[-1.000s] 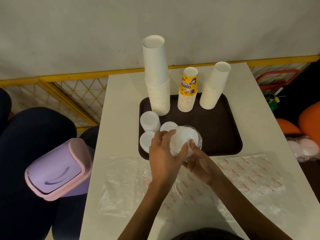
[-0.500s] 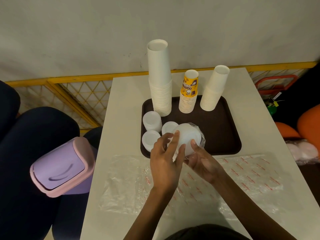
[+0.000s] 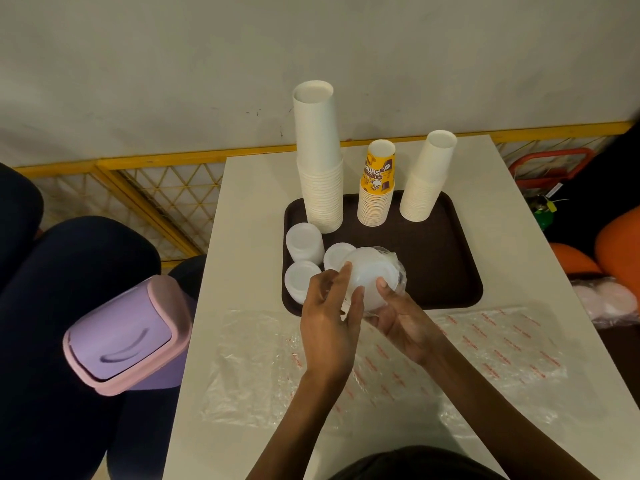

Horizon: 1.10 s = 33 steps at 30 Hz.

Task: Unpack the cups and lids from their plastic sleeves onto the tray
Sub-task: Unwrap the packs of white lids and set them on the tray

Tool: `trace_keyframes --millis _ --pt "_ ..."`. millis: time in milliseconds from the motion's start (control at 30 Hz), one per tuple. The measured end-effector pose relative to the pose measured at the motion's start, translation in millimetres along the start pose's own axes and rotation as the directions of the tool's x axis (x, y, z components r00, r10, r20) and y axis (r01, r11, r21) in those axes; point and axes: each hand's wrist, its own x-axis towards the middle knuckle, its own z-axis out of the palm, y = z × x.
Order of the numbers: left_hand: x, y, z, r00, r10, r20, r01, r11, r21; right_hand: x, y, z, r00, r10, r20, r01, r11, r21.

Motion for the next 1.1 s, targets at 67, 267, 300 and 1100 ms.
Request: trace_keyframes --millis 67,267,300,1100 --pt "4.5 0.2 0.0 0.995 -0.094 0.038 0.095 0.995 -0.022 -0.2 0.4 0.3 0.999 0.001 -0.042 -0.001 1.0 -0.013" --pt "24.7 -6.7 -0.7 0.904 -0.413 0.114 0.423 0.902 -0.087 -1.5 3.7 0.4 0.987 0.021 -0.159 -0.037 0.995 -0.096" --pt "26.9 -8.2 -0.8 0.893 -0.433 0.123 0.446 0.89 -0.101 -1.0 3.7 -0.1 0.986 0.023 -0.166 -0.04 0.994 -0.097" --pt "70.9 -118.2 7.8 0.484 -0.874 0.038 0.859 0.467 -0.209 39.8 5.5 -25.5 0.953 0.028 -0.302 -0.052 0.996 -0.074"
